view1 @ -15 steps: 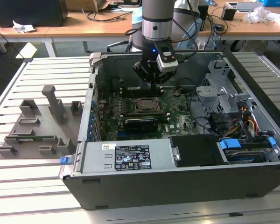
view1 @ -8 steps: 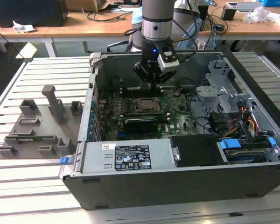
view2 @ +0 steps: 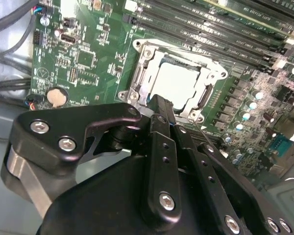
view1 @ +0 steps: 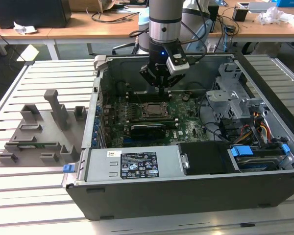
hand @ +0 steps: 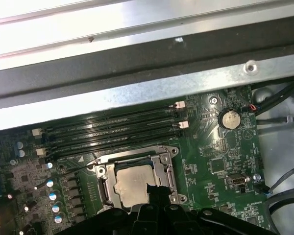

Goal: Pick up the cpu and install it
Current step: 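Install the first cpu locking lever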

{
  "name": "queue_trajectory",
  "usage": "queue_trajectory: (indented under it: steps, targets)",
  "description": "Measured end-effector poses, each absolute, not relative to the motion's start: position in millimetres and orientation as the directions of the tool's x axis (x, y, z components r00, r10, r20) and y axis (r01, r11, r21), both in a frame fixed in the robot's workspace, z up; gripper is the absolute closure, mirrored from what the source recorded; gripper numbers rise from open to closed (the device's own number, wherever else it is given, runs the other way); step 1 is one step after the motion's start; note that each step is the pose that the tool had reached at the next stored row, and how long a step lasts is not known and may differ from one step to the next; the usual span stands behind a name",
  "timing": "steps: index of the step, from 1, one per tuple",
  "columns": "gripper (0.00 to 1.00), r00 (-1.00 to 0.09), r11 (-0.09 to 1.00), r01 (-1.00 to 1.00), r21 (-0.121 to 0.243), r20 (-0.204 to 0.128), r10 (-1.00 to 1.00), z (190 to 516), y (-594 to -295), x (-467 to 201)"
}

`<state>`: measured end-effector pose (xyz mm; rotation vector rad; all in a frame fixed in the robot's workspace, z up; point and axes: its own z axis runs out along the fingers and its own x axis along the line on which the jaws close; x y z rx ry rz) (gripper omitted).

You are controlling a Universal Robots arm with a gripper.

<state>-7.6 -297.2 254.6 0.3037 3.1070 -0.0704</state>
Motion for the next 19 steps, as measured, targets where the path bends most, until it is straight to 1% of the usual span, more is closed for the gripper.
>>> queue_trajectory:
  steps: [2, 4, 5, 16, 19]
  targets:
    - [0.89, -0.982, 0.982, 0.186, -0.025, -0.020, 0.185, 254.5, -297.2, -7.5]
    - [0.89, -0.985, 0.985, 0.173, 0.001, -0.015, 0.173, 254.5, -297.3, -7.5]
    - [0.89, -0.987, 0.987, 0.158, 0.005, -0.014, 0.158, 254.5, -297.2, -7.6]
    - [0.89, -0.996, 0.996, -0.084, 0.005, -0.014, -0.084, 254.5, -297.2, -7.5]
    - [0.89, -0.996, 0.996, -0.088, 0.005, -0.014, -0.088, 254.5, -297.2, -7.5]
